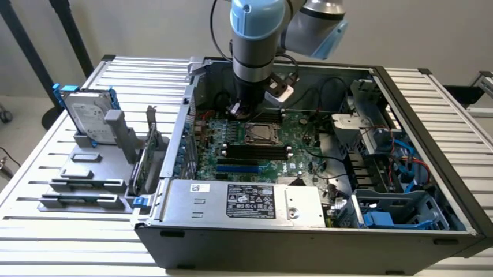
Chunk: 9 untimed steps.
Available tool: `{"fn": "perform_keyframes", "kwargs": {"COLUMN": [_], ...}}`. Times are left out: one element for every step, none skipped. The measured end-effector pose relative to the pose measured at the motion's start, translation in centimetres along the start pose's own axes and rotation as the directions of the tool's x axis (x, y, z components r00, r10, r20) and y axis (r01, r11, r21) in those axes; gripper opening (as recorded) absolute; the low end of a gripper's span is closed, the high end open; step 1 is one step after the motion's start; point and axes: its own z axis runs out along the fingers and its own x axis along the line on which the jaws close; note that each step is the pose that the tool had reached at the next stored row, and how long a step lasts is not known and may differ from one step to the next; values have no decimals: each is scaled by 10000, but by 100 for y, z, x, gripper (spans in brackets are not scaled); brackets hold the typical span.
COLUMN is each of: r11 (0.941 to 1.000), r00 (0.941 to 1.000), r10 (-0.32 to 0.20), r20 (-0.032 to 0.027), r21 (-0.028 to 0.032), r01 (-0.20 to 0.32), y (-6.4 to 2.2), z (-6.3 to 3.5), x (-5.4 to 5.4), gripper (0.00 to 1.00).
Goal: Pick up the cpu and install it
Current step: 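Install the first cpu locking lever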
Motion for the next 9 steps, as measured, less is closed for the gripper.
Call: {"fn": "perform_keyframes", "kwargs": {"r11": [10000, 10000, 9999, 9999, 9998, 9998, 9997, 9996, 9995], "r00": [10000, 10000, 9999, 9999, 9998, 9998, 9997, 9996, 9995], "r10": [-43, -85, -124, -157, -189, -222, -254, -288, -316], "r20": [2, 3, 3, 3, 6, 13, 21, 26, 30], "r21": [2, 2, 0, 0, 3, 10, 18, 27, 35], "r01": [43, 85, 124, 157, 189, 222, 254, 288, 316], "y": [2, 4, 5, 7, 8, 10, 13, 17, 22], "z": [10, 20, 28, 35, 39, 41, 43, 45, 47], "x": [-3, -5, -7, -9, -10, -9, -8, -5, -1], "gripper": [11, 11, 11, 11, 11, 11, 11, 11, 11]}}
